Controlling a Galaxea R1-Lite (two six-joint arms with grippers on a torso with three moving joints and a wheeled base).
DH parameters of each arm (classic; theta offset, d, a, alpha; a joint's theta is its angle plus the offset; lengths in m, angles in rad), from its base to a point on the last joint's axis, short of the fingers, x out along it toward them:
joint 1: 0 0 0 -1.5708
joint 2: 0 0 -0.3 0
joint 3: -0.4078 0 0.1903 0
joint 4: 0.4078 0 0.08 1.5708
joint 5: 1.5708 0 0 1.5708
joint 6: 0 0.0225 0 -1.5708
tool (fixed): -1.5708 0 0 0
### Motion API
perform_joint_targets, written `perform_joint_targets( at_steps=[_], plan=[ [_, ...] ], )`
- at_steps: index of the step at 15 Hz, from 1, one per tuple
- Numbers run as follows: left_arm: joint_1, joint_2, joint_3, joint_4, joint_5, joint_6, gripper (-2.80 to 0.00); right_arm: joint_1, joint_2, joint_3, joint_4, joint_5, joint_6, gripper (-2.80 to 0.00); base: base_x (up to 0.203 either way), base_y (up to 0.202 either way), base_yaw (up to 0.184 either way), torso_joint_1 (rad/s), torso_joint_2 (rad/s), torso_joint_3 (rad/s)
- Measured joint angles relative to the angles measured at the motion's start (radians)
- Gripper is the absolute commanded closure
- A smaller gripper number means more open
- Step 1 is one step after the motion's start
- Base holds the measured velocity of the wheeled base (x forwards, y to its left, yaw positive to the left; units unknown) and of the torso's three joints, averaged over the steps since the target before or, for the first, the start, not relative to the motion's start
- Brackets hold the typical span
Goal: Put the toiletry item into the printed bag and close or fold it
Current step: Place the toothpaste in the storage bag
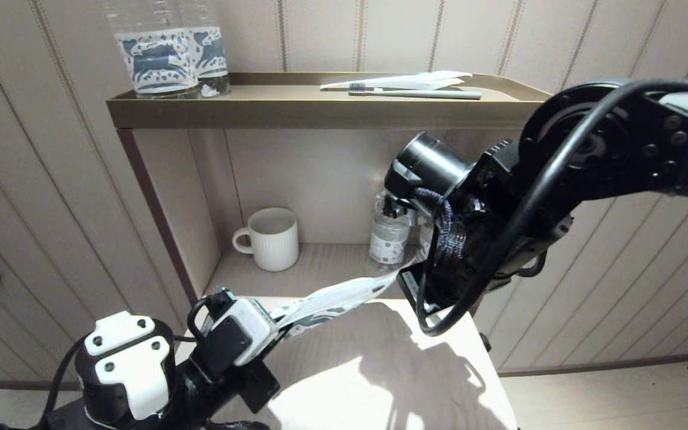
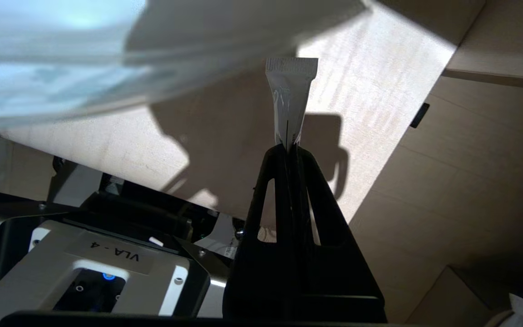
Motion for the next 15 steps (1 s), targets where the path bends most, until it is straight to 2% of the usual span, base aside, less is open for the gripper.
perform_joint_targets(
  at_steps=[2, 4, 6, 10, 15],
  plan=[
    [0.0, 0.059, 0.01, -0.077, -0.035, 0.058, 0.0, -0.002, -0.003, -0.047, 0.048, 0.001, -0.043, 0.0, 0.0, 0.0, 0.0, 0.0, 0.0, 0.0],
    [0.001, 0.121, 0.007, -0.123, -0.039, 0.092, 0.0, 0.0, -0.005, -0.064, 0.065, 0.002, -0.075, 0.0, 0.0, 0.0, 0.0, 0.0, 0.0, 0.0],
    [0.002, 0.187, -0.004, -0.165, -0.039, 0.105, 0.0, 0.002, -0.005, -0.07, 0.066, 0.003, -0.079, 0.0, 0.0, 0.0, 0.0, 0.0, 0.0, 0.0],
    [0.023, 0.294, -0.044, -0.167, -0.037, 0.112, 0.0, 0.011, 0.001, -0.07, 0.067, 0.011, -0.082, 0.0, 0.0, 0.0, 0.0, 0.0, 0.0, 0.0],
    [0.038, 0.316, -0.071, -0.169, -0.037, 0.127, 0.0, 0.034, 0.001, -0.071, 0.062, 0.022, -0.157, 0.0, 0.0, 0.0, 0.0, 0.0, 0.0, 0.0]
  ],
)
